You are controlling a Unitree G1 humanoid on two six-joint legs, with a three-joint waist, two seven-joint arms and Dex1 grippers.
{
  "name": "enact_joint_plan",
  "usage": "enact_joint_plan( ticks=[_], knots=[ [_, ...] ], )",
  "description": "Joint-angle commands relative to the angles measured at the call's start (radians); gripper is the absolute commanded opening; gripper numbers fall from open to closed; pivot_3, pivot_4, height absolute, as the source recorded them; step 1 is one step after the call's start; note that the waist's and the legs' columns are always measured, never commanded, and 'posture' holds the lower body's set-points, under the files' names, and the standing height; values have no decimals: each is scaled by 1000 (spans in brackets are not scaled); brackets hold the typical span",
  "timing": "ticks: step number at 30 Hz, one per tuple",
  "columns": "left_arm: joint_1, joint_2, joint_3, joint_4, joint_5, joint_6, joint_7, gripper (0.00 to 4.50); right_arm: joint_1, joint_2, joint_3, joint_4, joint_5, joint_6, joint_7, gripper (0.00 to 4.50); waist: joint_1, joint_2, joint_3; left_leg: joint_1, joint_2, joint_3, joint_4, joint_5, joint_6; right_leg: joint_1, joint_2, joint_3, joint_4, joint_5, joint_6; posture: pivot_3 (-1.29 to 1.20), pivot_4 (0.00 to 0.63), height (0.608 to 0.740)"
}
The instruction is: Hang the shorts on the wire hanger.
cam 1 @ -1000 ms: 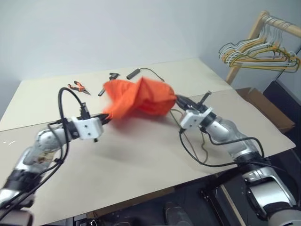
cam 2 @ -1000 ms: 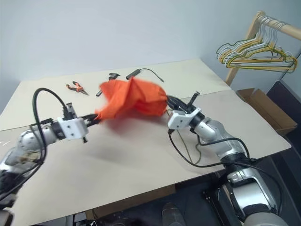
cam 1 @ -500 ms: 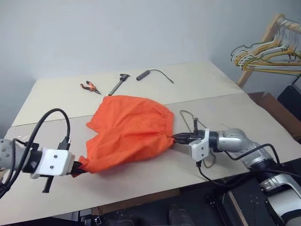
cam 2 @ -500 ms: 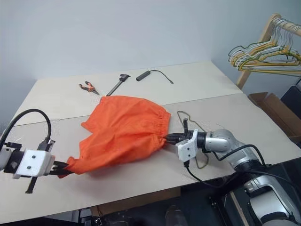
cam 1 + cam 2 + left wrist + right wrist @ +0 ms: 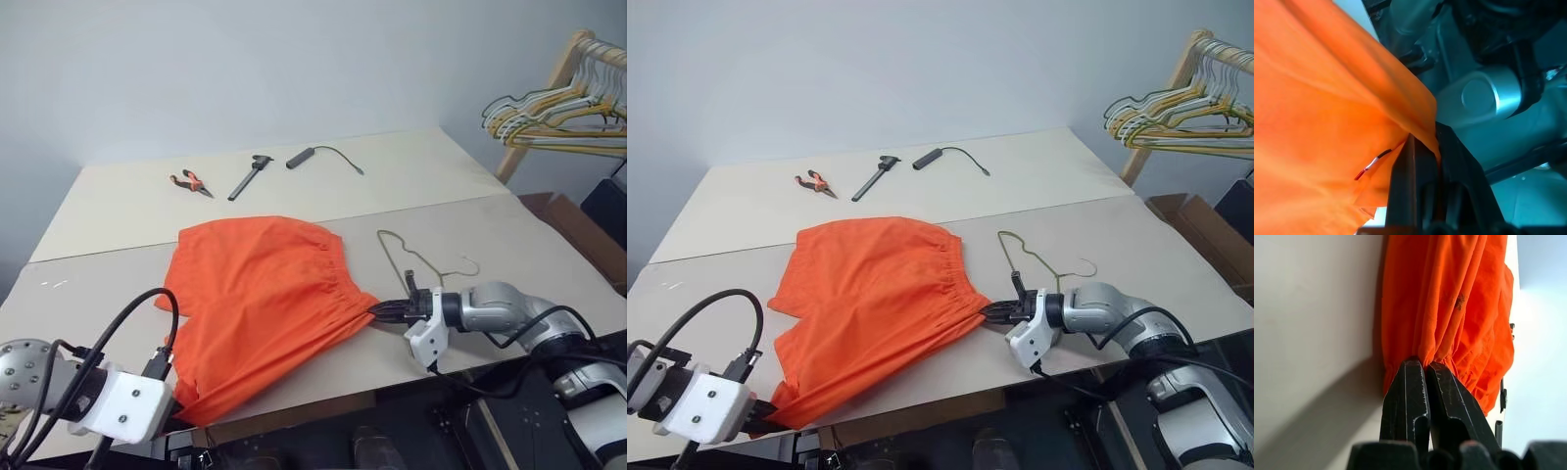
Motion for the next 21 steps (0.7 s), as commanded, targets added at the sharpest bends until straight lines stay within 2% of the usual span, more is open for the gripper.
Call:
enact_joint_plan(
  ticks=[1,4,8,12,13,17,21],
  knots=[
    [-25,-2,-15,28,66,-49,9,487,33,-60,2,-76,101,10,64,590,3,0,0,0,0,0,0,0,0,0,0,0,-1,0,0,-81,54,740],
    [-28,4,-15,65,76,-99,-24,1301,75,-100,22,-156,190,43,135,1494,4,0,0,0,0,1,0,-1,1,0,0,0,-2,0,0,-83,53,740],
    [-27,7,25,115,38,-146,-91,2653,154,-169,28,-287,317,111,219,2953,1,0,0,1,3,2,0,-1,2,2,0,0,-4,0,0,-89,56,740],
    [-157,-16,22,184,-28,-115,-48,3936,255,-204,-62,-410,531,372,250,4325,14,-2,3,7,5,2,0,-3,2,11,1,-2,-6,0,0,-81,57,740],
    [-206,-32,16,189,-70,-73,-18,4233,282,-211,-102,-442,580,478,242,4500,20,-2,4,12,7,2,0,-6,2,17,2,-2,-9,0,0,-81,55,740],
    [-342,-79,20,164,-308,147,42,4233,387,-218,-274,-571,779,817,207,4500,36,-2,5,16,9,2,1,-9,2,23,3,-3,-11,0,0,-80,54,740],
    [-457,-124,-6,156,-452,295,113,4233,508,-211,-440,-672,912,1108,156,4500,54,-2,4,10,12,2,6,-14,0,15,7,-5,-8,0,0,-95,53,740]
  ],
)
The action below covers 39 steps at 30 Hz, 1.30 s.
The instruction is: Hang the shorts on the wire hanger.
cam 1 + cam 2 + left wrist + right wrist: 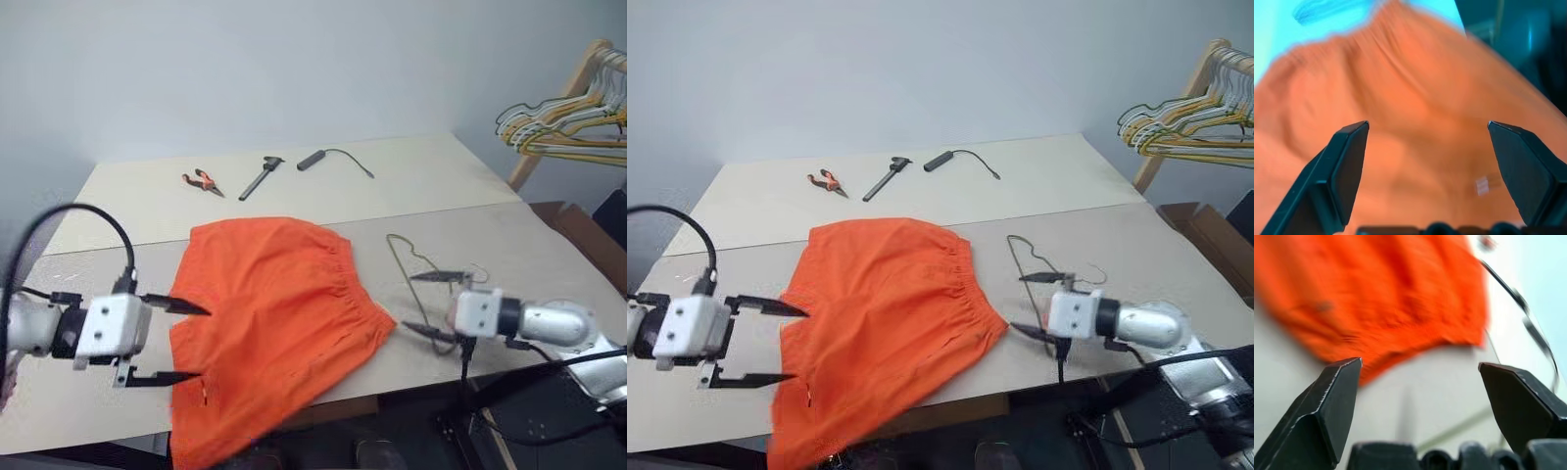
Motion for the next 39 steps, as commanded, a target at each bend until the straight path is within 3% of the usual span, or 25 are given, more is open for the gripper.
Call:
enact_joint_plan(
  ticks=[1,9,14,18,28,35,39],
  knots=[
    [-81,-29,-12,-22,-126,120,66,4233,62,-3,-141,-101,114,274,-69,4500,5,0,0,-1,0,0,0,0,0,-1,0,0,0,0,0,-98,52,740],
    [-202,-78,-103,-30,-144,199,96,4233,43,-24,-149,-206,133,909,-168,4500,1,0,0,-1,1,4,5,-1,1,1,0,2,0,0,0,-121,46,740],
    [-240,-89,-134,-8,-124,198,81,4233,-64,63,-77,-163,126,1137,-198,4500,-4,0,0,-1,3,5,7,-3,1,0,1,2,-1,0,0,-131,42,740],
    [-243,-94,-140,-8,-117,194,80,4258,-118,111,-33,-98,72,1198,-229,3619,-1,0,0,-2,3,5,7,-4,1,-1,1,2,-2,0,0,-126,43,740],
    [-222,-97,-122,-16,-102,191,86,4258,-165,128,-59,-97,75,1322,-231,105,1,0,0,-2,3,5,8,-4,1,0,1,2,-2,0,0,-110,43,740],
    [-277,-98,-122,12,-98,212,114,4258,-223,187,-119,-101,42,1363,-326,26,3,0,0,-2,3,5,8,-4,1,0,1,2,-2,0,0,-89,49,740],
    [-325,-118,-127,22,-113,263,179,4258,-293,223,-133,-109,-32,1269,-410,26,0,1,1,-2,3,5,8,-4,1,-1,1,2,0,0,0,-87,53,740]
  ],
)
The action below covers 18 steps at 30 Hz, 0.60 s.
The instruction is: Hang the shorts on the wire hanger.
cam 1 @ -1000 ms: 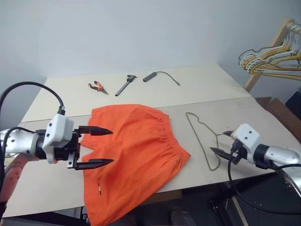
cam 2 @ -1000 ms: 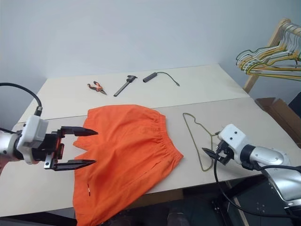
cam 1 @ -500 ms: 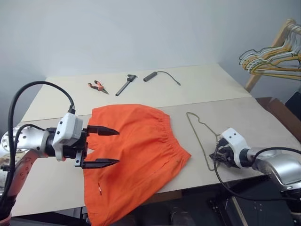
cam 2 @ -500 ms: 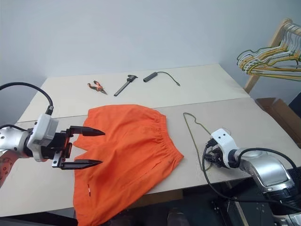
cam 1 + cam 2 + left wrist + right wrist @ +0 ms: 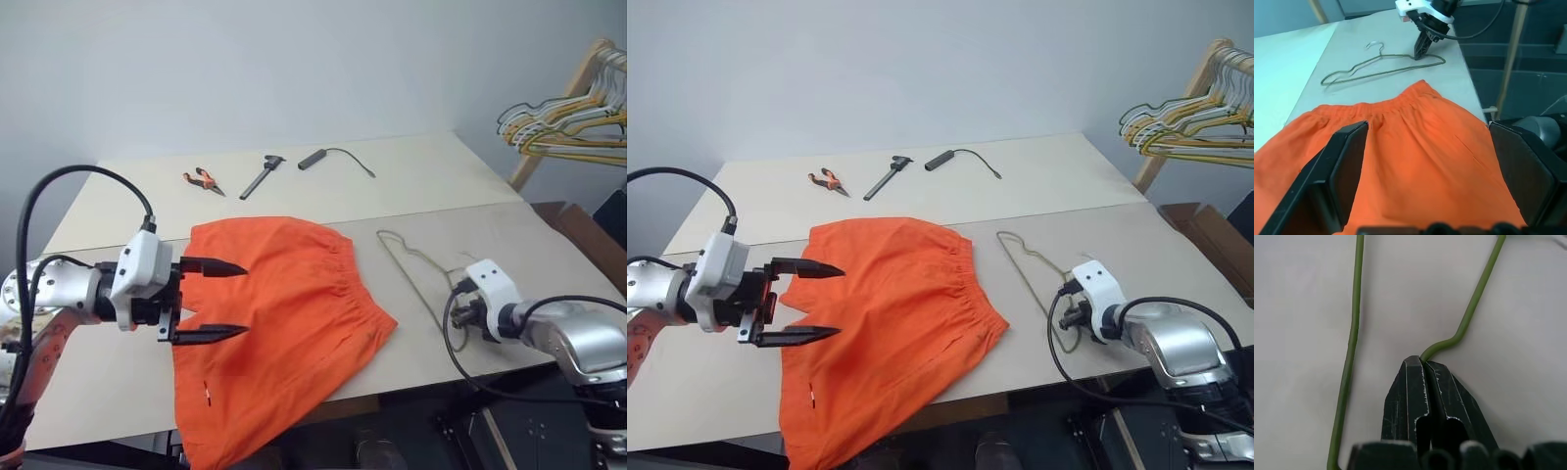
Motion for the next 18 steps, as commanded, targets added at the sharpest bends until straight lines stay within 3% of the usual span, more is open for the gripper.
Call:
enact_joint_plan(
  ticks=[1,7,10,18],
  knots=[
    [-61,-13,16,4,-18,53,70,4258,-72,8,-50,-30,-86,-141,-74,26,1,1,1,0,0,0,0,0,0,0,0,0,0,0,0,-85,53,740],
    [-149,-36,5,18,-44,179,171,4258,-84,20,-13,-42,-239,-510,-109,26,1,0,0,-9,-1,0,1,0,-1,-10,0,0,2,0,0,-81,55,740],
    [-201,-38,9,37,-76,259,210,4258,-66,-6,31,-18,-360,-799,-112,26,0,0,1,-15,-2,1,3,4,-8,-20,-1,0,11,0,0,-82,55,740],
    [-312,-40,31,108,-105,356,265,4258,-121,-68,101,206,-625,-1440,-163,26,-4,0,1,-14,-3,3,3,6,-11,-19,-1,0,10,0,0,-88,44,740]
  ],
)
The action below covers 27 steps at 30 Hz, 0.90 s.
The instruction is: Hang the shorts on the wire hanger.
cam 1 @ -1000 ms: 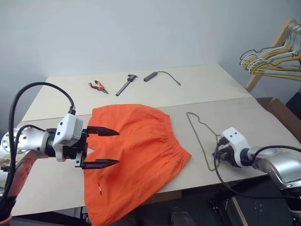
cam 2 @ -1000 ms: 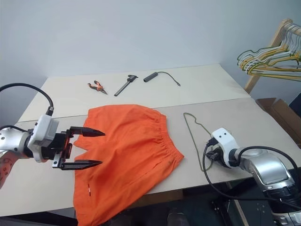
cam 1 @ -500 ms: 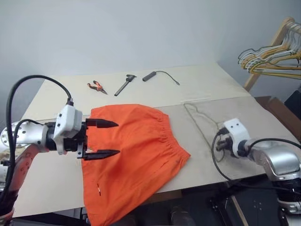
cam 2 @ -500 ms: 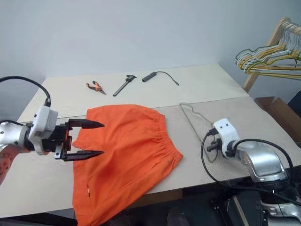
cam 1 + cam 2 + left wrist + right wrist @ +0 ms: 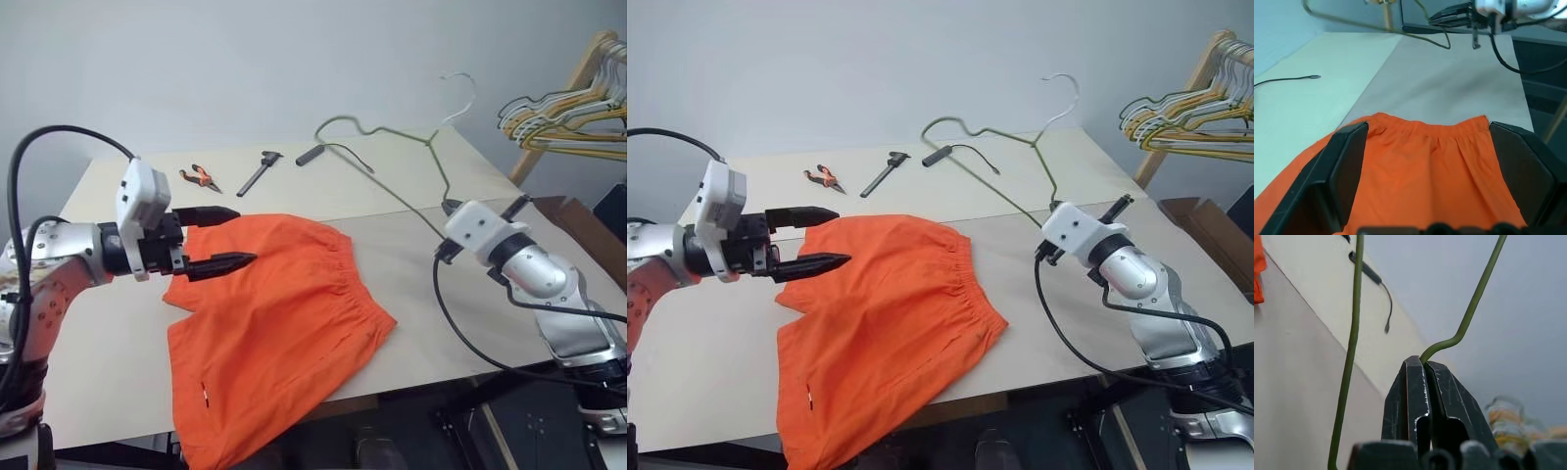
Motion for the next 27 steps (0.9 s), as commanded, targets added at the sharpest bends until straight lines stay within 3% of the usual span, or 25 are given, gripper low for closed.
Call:
enact_joint_plan(
  ticks=[1,12,20,26,27],
  knots=[
    [-63,6,30,32,-23,32,20,4258,-68,-20,-3,71,-84,-230,-37,26,-2,0,0,0,0,0,0,0,0,0,0,0,0,0,0,-88,44,740],
    [-213,-25,-100,157,58,25,-38,4258,-186,-25,21,237,-285,-588,-94,26,-29,-1,-1,0,0,0,0,1,-1,0,0,0,1,0,0,-114,25,740],
    [-316,-72,-284,230,138,72,-127,4258,-235,-21,19,229,-375,-637,-102,26,-57,-1,-1,0,0,0,1,1,-1,1,1,1,3,0,0,-131,20,740],
    [-332,-94,-428,268,310,16,-122,4258,-247,-23,9,199,-384,-626,-88,26,-83,-1,-1,0,1,0,2,1,-1,1,3,2,5,0,0,-150,15,740],
    [-336,-107,-441,281,336,8,-110,4077,-247,-24,7,194,-385,-625,-86,6,-85,-2,-1,0,1,0,2,1,-1,1,3,2,5,0,0,-150,15,740]
  ],
)
